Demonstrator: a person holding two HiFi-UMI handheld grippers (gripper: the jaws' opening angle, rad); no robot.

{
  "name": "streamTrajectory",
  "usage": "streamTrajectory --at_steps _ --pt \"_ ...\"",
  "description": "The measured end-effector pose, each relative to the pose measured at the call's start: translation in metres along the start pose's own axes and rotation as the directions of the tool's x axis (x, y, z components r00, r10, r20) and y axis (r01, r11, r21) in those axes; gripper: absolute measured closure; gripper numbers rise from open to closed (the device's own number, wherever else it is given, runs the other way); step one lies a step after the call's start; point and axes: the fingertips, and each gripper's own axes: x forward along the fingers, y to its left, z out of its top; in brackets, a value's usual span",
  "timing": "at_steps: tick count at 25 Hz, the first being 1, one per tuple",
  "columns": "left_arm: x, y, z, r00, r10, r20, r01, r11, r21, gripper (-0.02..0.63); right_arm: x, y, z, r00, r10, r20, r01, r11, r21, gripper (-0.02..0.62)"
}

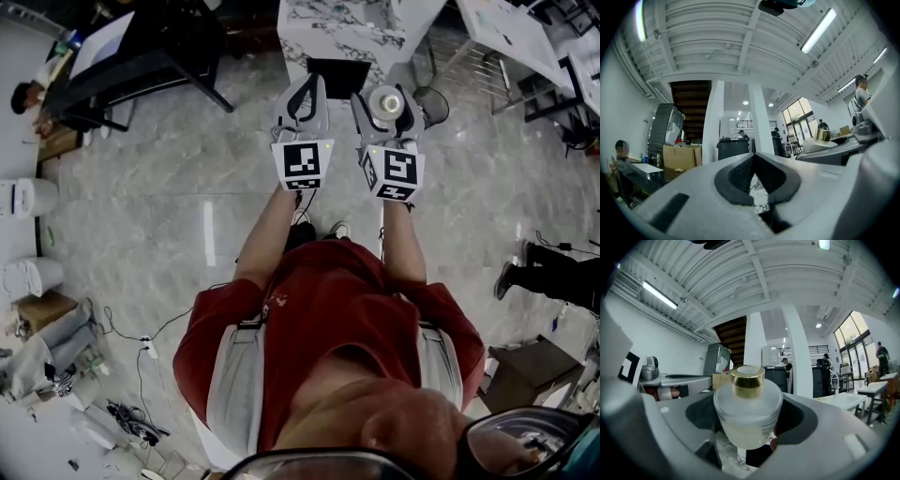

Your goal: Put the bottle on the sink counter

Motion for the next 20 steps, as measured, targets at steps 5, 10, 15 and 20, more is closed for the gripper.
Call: streamTrajectory --at_steps 5,10,15,20 --pt "0.000 0.008 0.004 1.000 -0.019 0.019 0.019 1.000 -0.005 0.603 0.004 0.007 0.006 1.000 -0.015 0.014 0.015 1.000 -0.003 0.258" --pt "0.001 0.028 0.004 0.999 -0.033 0.030 0.033 0.999 -0.008 0.603 0.016 0.021 0.009 0.999 -0.029 0.022 0.029 1.000 -0.009 0.258" --pt "-0.002 0.051 0.004 0.998 -0.045 0.042 0.046 0.999 -0.008 0.603 0.028 0.040 0.011 0.998 -0.046 0.030 0.046 0.999 -0.009 0.258" --pt "-0.006 0.074 0.002 0.997 -0.058 0.048 0.058 0.998 -0.006 0.603 0.038 0.060 0.010 0.997 -0.064 0.032 0.064 0.998 -0.013 0.258"
